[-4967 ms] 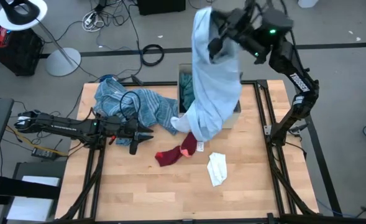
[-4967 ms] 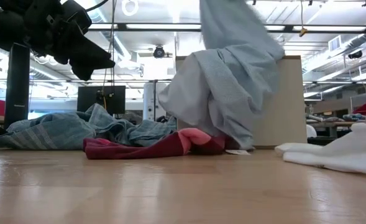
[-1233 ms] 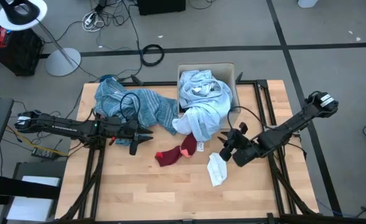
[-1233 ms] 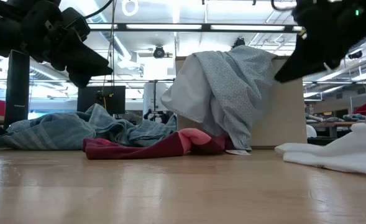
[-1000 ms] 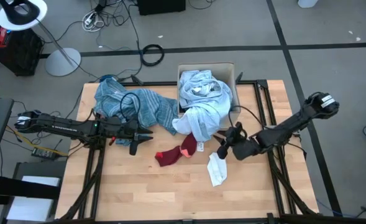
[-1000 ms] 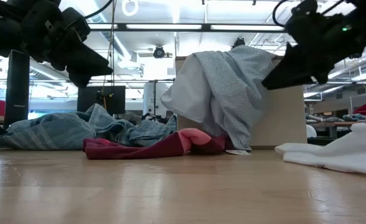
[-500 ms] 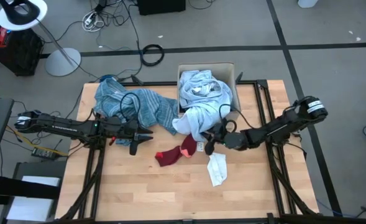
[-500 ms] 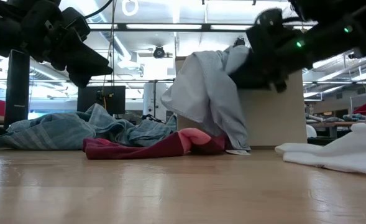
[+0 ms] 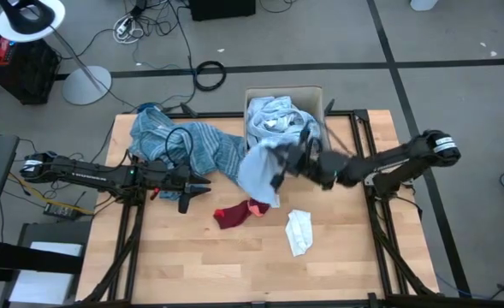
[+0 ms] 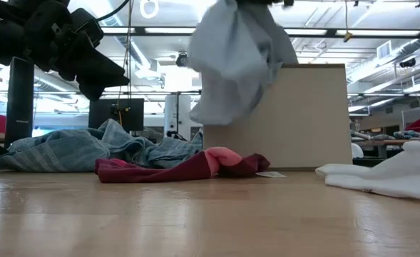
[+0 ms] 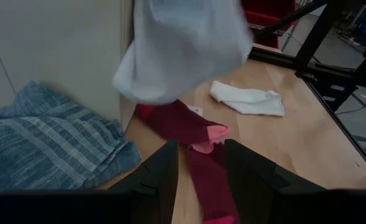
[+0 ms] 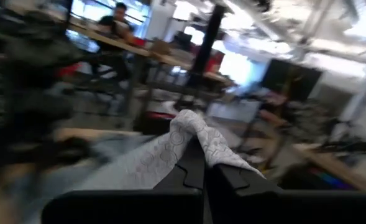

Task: Sort clothes
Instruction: Put the blue polo shirt into the gray laundry bin

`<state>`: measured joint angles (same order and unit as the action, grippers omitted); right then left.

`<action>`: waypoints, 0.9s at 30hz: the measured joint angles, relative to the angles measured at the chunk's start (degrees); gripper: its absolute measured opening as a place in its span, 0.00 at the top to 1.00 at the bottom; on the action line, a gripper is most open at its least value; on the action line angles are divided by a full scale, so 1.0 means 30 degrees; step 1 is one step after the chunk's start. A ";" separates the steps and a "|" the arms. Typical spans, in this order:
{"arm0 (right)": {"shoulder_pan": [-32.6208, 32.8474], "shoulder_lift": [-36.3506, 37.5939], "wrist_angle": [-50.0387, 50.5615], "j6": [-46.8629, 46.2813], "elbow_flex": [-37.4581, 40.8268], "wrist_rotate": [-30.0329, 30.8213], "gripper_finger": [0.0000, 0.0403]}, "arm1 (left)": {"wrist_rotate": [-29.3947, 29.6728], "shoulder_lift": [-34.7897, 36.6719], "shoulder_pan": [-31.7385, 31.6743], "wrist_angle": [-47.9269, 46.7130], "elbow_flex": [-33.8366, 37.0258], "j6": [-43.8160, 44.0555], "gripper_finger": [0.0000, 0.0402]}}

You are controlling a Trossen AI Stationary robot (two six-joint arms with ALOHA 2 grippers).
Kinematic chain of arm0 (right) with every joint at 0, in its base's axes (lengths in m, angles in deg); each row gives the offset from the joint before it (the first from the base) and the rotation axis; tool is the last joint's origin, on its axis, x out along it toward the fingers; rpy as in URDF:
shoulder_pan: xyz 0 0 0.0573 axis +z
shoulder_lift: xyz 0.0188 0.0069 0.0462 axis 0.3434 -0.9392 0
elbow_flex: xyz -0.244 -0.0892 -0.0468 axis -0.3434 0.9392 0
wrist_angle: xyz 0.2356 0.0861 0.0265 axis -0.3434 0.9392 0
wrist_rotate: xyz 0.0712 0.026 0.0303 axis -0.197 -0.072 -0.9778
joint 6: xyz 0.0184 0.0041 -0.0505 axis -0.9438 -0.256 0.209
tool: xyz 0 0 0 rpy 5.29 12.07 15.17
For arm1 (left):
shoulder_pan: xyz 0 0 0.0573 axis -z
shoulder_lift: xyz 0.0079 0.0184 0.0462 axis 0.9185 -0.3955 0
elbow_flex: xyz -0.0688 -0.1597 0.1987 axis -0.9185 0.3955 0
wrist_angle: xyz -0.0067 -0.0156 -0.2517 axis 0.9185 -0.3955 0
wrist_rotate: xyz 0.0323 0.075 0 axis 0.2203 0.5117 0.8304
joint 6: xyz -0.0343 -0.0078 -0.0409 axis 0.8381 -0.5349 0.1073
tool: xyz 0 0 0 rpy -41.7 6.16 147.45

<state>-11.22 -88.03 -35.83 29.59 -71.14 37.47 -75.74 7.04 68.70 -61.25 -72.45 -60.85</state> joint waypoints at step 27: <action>-0.7326 0.0121 2.0740 -0.2163 -1.2008 -0.0708 1.00 | 0.0000 0.0000 0.0000 -0.0127 0.0000 -0.0106 0.66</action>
<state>-33.20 -87.67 26.39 23.10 -107.17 35.35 -75.74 7.04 68.70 -61.63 -72.45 -61.16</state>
